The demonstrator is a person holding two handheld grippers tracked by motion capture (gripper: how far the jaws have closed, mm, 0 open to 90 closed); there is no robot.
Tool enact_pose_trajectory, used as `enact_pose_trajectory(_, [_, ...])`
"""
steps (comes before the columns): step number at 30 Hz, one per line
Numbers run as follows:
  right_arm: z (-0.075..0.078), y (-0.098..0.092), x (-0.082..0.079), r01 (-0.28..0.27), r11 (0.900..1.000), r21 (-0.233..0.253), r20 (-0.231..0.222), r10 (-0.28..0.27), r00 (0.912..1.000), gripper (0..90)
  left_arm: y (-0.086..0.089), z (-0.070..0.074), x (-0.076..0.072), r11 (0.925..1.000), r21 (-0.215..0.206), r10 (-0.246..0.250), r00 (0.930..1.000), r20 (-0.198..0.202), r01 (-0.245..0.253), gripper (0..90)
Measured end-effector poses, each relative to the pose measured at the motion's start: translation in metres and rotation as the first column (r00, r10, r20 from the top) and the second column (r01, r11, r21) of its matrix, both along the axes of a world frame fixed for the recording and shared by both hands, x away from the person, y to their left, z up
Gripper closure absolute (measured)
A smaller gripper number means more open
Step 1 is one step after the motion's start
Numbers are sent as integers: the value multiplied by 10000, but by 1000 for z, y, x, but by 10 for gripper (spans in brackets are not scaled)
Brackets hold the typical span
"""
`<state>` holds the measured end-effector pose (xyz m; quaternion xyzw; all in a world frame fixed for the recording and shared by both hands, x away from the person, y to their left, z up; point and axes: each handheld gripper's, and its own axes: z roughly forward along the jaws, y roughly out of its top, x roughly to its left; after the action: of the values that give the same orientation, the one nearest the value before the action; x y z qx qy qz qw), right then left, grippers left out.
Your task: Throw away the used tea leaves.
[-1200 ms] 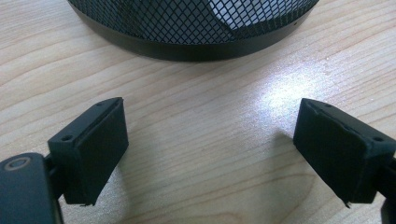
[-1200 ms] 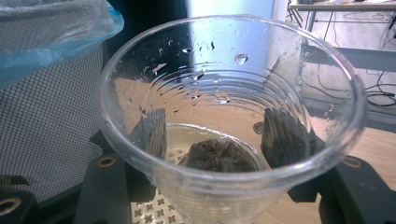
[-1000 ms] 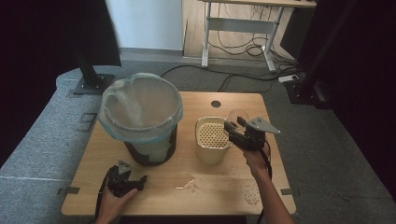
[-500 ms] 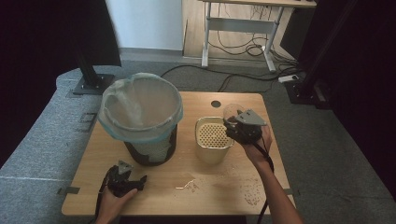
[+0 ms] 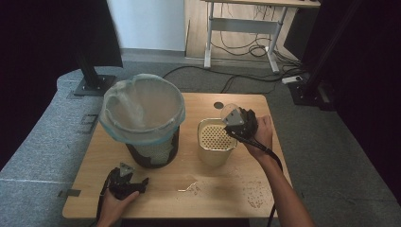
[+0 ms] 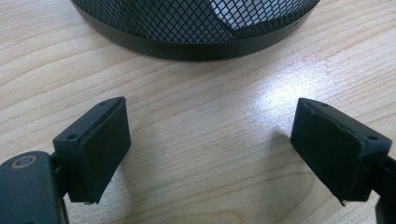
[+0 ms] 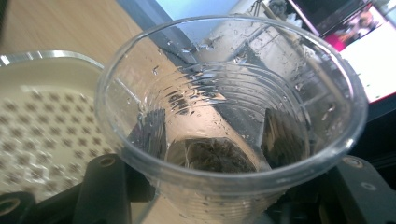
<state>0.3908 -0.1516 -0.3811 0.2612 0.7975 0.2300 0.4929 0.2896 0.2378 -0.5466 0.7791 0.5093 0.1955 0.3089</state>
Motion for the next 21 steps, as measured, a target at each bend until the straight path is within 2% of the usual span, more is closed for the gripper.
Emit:
enact_pose_trajectory(1, [-1, 2, 1, -19, 9991, -413, 117, 24, 9999, 401, 0, 0, 0, 10000, 0, 0, 10000, -2, 0, 116])
enact_pose_trajectory(4, [-3, 4, 2, -32, 9976, -689, 133, 41, 9999, 401, 0, 0, 0, 10000, -2, 3, 10000, 1, -3, 116])
enact_pose_trajectory(5, [-5, 5, 3, 32, 9914, -1311, 281, 5, 9996, 402, 0, 0, 0, 10000, 1, 0, 10000, 0, 0, 116])
enact_pose_trajectory(6, [-5, 5, 3, 32, 9914, -1311, 281, 5, 9996, 402, 0, 0, 0, 10000, 1, 0, 10000, 0, 0, 116])
enact_pose_trajectory(8, [-8, 6, 5, 40, 9793, -2024, 403, 43, 9992, 403, 0, 0, 0, 10000, 2, -1, 10000, -2, 1, 116])
enact_pose_trajectory(9, [-8, 7, 6, 72, 9751, -2214, 448, 28, 9990, 404, 0, 0, 0, 10000, 1, -1, 10000, -2, 1, 116])
enact_pose_trajectory(10, [-8, 7, 6, 72, 9751, -2214, 448, 28, 9990, 404, 0, 0, 0, 10000, 1, -1, 10000, -2, 1, 116])
enact_pose_trajectory(11, [-9, 7, 7, 89, 9695, -2451, 476, 29, 9989, 404, 0, 0, 0, 10000, 4, -1, 10000, 1, 1, 116])
enact_pose_trajectory(15, [-11, 11, 9, 60, 9294, -3690, 778, 245, 9967, 404, 0, 0, 0, 10000, 6, -4, 10000, -5, 4, 116])
enact_pose_trajectory(16, [-11, 11, 9, 60, 9294, -3690, 778, 245, 9967, 404, 0, 0, 0, 10000, 6, -2, 10000, -4, 2, 116])
enact_pose_trajectory(17, [-11, 12, 9, 33, 9174, -3980, 818, 319, 9961, 404, 0, 0, 0, 10000, 5, 1, 10000, -3, -1, 116])
enact_pose_trajectory(18, [-12, 14, 9, -14, 9000, -4359, 880, 441, 9951, 404, 0, 0, 0, 10000, 4, 0, 10000, -6, 0, 116])
enact_pose_trajectory(19, [-15, 15, 9, -71, 8699, -4932, 947, 618, 9936, 404, 0, 0, 0, 10000, 6, 2, 10000, -4, -2, 115])
enact_pose_trajectory(20, [-16, 16, 9, -72, 8533, -5214, 969, 676, 9930, 405, 0, 0, 0, 10000, 6, 2, 10000, -4, -2, 116])
enact_pose_trajectory(21, [-16, 16, 9, -72, 8533, -5214, 969, 676, 9930, 405, 0, 0, 0, 10000, 5, 0, 10000, -3, 0, 116])
